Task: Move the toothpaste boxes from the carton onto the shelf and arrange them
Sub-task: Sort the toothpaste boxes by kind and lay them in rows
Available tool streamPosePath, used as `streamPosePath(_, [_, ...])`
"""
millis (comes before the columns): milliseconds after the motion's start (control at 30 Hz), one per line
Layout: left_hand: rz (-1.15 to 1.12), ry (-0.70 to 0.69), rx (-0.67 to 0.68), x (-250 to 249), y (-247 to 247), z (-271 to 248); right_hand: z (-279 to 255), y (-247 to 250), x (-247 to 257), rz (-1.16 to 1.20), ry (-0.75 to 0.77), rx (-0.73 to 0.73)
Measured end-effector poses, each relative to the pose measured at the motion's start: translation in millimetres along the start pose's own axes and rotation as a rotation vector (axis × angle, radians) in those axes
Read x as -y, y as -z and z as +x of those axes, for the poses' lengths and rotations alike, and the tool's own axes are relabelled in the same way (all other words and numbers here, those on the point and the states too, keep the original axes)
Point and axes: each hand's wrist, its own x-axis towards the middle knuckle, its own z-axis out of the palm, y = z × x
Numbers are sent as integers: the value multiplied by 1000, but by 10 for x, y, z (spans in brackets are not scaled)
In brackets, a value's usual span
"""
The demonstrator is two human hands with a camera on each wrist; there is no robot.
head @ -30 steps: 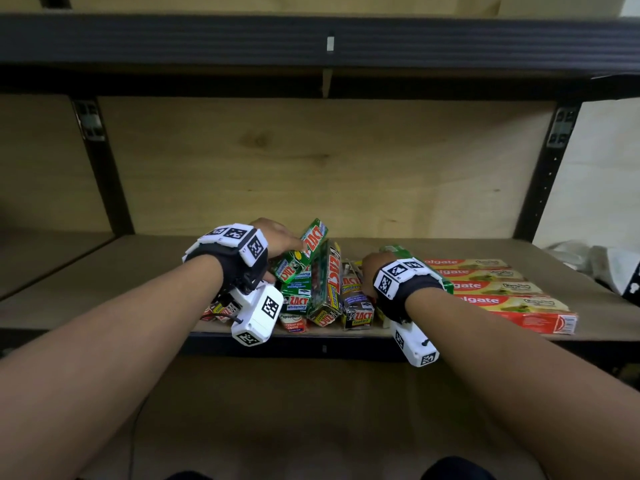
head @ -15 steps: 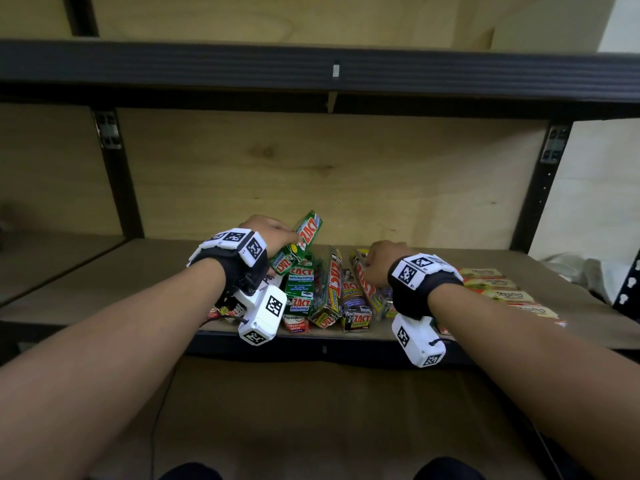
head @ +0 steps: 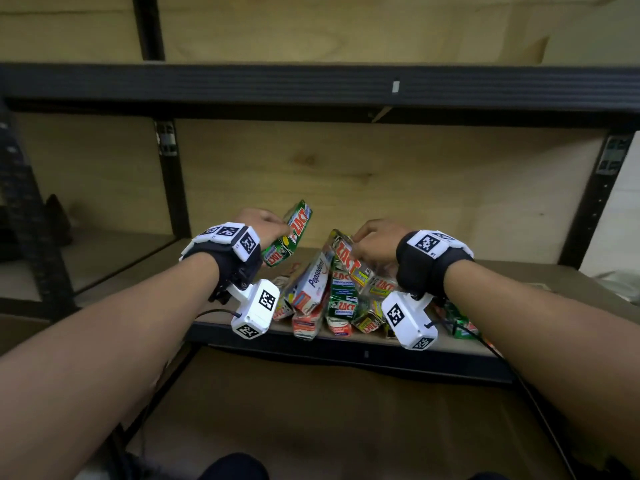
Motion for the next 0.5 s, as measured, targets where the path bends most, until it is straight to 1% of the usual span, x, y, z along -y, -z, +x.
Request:
streamPosePath(100, [26,27,-18,218,153,36,115,-176,219,90,47,-16])
streamPosePath(233, [90,70,4,561,323,81,248,-367,547,124,82,7])
streamPosePath(267, [105,82,12,646,352,92,276,-405,631,117,93,10])
streamPosePath(367, [127,132,6,873,411,125,435,-583,823,-2,113,51])
streamPosePath(433, [170,147,9,1025,422,145,562,-709,909,7,85,60])
streamPosePath(500, [207,145,10,1158,429,152,634,-851,978,-53,66,109])
